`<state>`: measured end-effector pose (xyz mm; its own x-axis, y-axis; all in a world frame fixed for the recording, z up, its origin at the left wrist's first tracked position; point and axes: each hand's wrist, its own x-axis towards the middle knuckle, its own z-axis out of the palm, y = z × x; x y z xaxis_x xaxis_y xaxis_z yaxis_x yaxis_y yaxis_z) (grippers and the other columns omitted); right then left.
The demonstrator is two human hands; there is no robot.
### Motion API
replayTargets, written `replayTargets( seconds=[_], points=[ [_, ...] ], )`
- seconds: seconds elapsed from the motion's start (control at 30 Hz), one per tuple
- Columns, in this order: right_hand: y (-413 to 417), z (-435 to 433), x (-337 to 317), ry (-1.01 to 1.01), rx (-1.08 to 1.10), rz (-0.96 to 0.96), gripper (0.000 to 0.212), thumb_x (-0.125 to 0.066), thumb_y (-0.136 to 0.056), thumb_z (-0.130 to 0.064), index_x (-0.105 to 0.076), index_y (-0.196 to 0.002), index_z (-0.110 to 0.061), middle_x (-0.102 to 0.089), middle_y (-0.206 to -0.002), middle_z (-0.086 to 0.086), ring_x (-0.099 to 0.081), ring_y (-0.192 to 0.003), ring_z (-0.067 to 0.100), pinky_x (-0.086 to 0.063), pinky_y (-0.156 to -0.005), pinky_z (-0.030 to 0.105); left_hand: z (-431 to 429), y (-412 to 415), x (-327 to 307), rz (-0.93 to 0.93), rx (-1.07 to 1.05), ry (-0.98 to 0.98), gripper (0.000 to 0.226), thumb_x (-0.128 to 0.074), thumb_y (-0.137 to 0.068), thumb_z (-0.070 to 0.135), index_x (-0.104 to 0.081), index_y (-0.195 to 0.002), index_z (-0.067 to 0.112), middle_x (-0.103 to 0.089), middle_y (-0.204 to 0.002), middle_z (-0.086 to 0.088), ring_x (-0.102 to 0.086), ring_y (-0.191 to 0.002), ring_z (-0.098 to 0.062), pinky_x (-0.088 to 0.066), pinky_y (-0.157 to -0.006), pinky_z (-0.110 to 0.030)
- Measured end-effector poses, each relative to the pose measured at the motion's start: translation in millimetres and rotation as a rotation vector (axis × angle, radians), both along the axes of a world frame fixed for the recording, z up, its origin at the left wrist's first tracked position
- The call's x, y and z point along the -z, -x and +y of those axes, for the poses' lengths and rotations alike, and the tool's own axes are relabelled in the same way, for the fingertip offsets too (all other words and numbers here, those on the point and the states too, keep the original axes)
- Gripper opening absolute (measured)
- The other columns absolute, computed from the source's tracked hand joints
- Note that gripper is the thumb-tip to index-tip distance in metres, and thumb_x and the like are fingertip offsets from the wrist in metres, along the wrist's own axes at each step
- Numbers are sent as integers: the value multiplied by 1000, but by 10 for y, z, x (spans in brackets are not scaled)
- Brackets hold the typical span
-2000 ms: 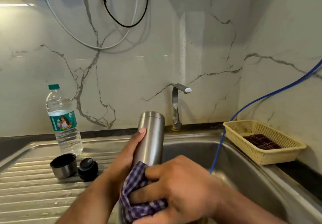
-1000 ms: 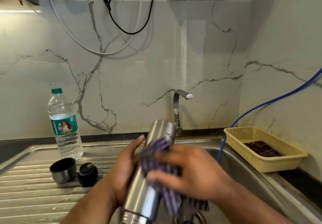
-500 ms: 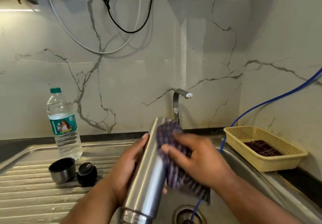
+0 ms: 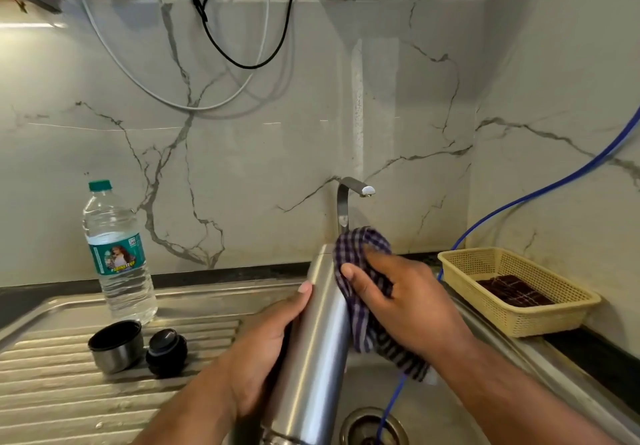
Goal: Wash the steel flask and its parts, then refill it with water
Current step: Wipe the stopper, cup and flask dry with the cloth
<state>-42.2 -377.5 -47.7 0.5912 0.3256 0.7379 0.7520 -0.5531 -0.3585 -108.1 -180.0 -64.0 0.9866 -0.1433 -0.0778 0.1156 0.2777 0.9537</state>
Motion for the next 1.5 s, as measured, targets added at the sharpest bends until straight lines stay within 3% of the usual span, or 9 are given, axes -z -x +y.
replayTargets(
  seconds=[0.13, 0.3, 0.47, 0.63, 0.73, 0.9, 1.17, 1.3, 1.5],
  points=[
    [162, 96, 9, 194, -243, -1, 35, -52, -96, -68, -62, -85, -36, -60, -77, -13, -56, -68, 3, -48, -62, 31, 39, -5, 42, -70, -21, -4, 72, -82, -78, 51, -65, -132, 7, -67, -128, -24, -65, -117, -41, -51, -104, -53],
    [9, -29, -8, -2, -301, 170, 35, -62, -98, -53, -62, -78, -25, -63, -68, -10, -59, -60, 5, -47, -56, 32, 47, 12, -6, -179, 83, 41, 86, -92, -59, 56, -68, -129, 14, -67, -129, -23, -64, -120, -43, -52, -100, -56],
    [25, -11, -36, -202, -451, 276, 39, -71, -96, -39, -68, -81, -3, -65, -73, 18, -59, -61, 24, -48, -58, 39, 27, -11, -39, -357, -282, -294, 67, -96, -58, 24, -66, -118, 23, -77, -105, 0, -75, -95, -15, -61, -76, -31],
    [193, -151, -354, -517, -508, 377, 26, -71, -91, -26, -72, -75, -5, -69, -70, 11, -62, -64, 14, -49, -59, 26, 116, -96, 47, -598, -521, -937, 83, -97, -55, 36, -49, -120, 52, -66, -101, 26, -63, -93, 7, -51, -75, -15],
    [238, -53, -303, -250, -425, 307, 43, -69, -96, -44, -71, -86, -3, -69, -79, 21, -65, -67, 28, -53, -66, 46, 104, -142, 123, -653, -495, -979, 85, -96, -56, 34, -49, -124, 54, -67, -109, 24, -63, -97, 6, -50, -76, -14],
    [365, 0, -282, 93, -406, 216, 34, -70, -97, -35, -59, -64, -36, -57, -60, -23, -53, -56, -2, -38, -58, 13, 142, -162, 177, -572, -574, -861, 82, -99, -52, 39, -55, -121, 47, -70, -101, 22, -64, -90, 10, -51, -69, -9],
    [334, -46, -304, 90, -355, 213, 38, -66, -96, -46, -57, -60, -45, -55, -56, -17, -51, -53, 0, -38, -54, 19, 137, -180, 194, -584, -537, -914, 81, -97, -55, 35, -51, -121, 47, -69, -99, 22, -63, -89, 10, -48, -67, -12],
    [264, -138, -342, 127, -287, 200, 38, -64, -94, -57, -56, -58, -47, -54, -54, -15, -49, -51, 0, -40, -53, 26, 157, -195, 203, -585, -528, -952, 80, -95, -57, 34, -51, -122, 48, -69, -96, 20, -66, -84, 2, -59, -67, -27],
    [288, -37, -255, 133, -212, 52, 49, -51, -96, -68, -45, -59, -37, -47, -56, -5, -47, -50, 12, -41, -51, 36, 116, -175, 205, -602, -475, -946, 78, -95, -58, 31, -50, -117, 53, -69, -101, 18, -64, -90, 7, -51, -65, -14]
  ],
)
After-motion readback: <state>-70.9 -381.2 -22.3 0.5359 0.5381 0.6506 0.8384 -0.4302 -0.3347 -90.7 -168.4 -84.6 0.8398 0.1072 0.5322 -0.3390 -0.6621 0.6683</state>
